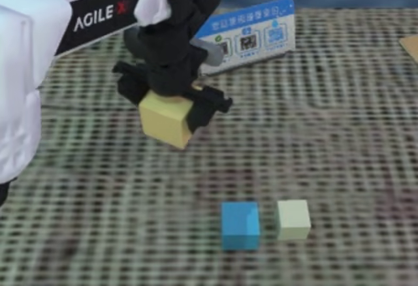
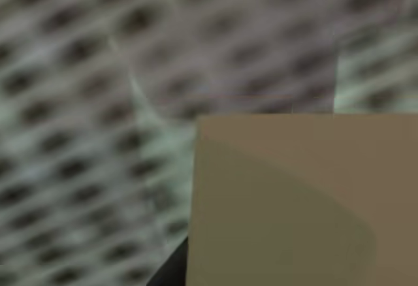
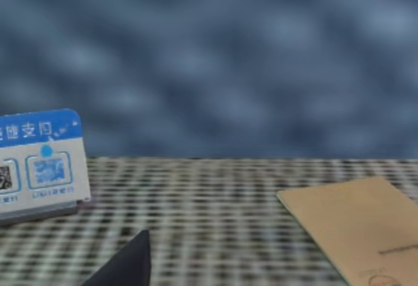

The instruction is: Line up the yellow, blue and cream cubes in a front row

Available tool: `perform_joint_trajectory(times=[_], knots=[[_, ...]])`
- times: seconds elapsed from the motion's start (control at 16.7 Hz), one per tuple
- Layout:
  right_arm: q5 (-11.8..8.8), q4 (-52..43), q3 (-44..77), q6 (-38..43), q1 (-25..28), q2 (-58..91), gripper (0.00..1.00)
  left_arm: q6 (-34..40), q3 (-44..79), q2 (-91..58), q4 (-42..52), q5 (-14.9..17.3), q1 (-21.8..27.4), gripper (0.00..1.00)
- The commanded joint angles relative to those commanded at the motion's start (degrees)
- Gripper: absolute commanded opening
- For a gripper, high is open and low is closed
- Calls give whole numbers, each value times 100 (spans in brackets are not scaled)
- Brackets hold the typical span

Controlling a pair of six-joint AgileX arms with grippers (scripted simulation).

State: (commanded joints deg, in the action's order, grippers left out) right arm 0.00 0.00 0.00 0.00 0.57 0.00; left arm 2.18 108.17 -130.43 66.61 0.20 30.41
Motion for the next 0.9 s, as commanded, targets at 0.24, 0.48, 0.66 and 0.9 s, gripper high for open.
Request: perform_joint_trajectory(times=[0.24,0.48,0.66,0.9], knots=[[0,0,0,0,0,0,100,1371,-1377,937,-347,-25,303,0],[0,0,0,0,0,0,100,2862,-2909,1956,-720,-46,641,0],[0,0,0,0,0,0,100,3497,-3540,2497,-932,-57,816,0],[0,0,0,0,0,0,100,3615,-3654,2614,-980,-60,854,0]])
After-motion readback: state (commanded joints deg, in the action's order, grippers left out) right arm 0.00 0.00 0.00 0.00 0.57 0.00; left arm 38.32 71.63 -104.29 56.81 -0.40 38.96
